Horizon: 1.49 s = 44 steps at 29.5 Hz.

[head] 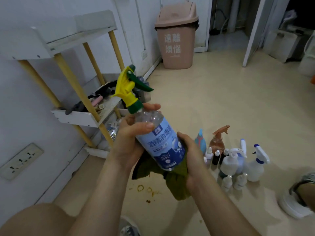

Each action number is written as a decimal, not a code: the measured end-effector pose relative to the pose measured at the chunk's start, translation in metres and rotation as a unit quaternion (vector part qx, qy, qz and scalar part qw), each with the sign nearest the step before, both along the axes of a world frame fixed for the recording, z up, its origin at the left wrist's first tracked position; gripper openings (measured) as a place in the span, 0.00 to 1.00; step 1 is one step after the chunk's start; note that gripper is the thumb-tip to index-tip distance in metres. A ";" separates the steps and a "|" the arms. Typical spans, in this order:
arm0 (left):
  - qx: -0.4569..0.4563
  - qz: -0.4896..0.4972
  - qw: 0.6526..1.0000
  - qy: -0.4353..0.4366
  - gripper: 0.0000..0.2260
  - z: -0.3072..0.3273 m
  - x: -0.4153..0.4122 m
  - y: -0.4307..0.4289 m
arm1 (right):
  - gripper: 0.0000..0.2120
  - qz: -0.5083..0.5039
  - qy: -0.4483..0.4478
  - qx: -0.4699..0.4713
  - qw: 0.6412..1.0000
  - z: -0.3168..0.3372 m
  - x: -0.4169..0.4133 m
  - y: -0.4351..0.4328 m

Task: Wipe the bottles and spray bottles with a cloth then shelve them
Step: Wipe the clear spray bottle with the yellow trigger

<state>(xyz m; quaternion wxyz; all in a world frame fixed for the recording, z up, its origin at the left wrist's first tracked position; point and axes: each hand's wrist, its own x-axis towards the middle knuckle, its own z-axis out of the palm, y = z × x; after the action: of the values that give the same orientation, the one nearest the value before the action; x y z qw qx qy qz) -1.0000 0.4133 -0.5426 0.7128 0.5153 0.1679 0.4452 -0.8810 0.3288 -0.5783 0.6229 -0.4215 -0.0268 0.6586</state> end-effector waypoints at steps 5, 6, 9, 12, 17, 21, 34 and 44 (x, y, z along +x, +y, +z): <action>-0.050 0.118 0.971 0.203 0.26 -0.008 0.014 -0.010 | 0.08 -0.181 -0.188 0.053 0.964 -0.017 -0.009 0.008; -0.083 0.163 0.961 0.207 0.25 -0.013 0.020 -0.015 | 0.09 -0.219 -0.280 0.072 0.932 -0.017 -0.008 0.009; -0.244 0.211 0.942 0.086 0.24 -0.024 0.030 -0.027 | 0.15 -0.266 -0.541 0.159 0.782 -0.023 -0.012 0.000; -0.306 0.188 0.933 0.020 0.34 -0.020 0.025 -0.030 | 0.17 -0.253 -0.702 0.210 0.632 -0.020 -0.026 -0.013; -0.175 0.215 0.961 0.004 0.37 0.005 0.013 -0.034 | 0.15 -0.094 -0.710 0.115 0.689 0.032 -0.018 -0.004; 0.026 0.270 0.956 0.109 0.29 0.027 -0.001 -0.040 | 0.17 0.045 -0.540 0.046 0.839 0.057 -0.018 0.007; 0.058 0.273 0.947 0.159 0.15 -0.001 -0.009 -0.042 | 0.17 0.063 -0.363 0.081 0.926 0.055 -0.028 0.022; 0.033 0.238 0.970 0.035 0.25 0.009 -0.016 -0.010 | 0.19 0.077 0.014 0.135 0.988 0.003 -0.027 0.031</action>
<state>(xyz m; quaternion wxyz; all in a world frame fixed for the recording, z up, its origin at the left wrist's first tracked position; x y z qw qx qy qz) -1.0165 0.4036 -0.5335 0.5629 0.4989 0.2954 0.5891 -0.9083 0.3595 -0.5754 0.6219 -0.3211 -0.1391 0.7006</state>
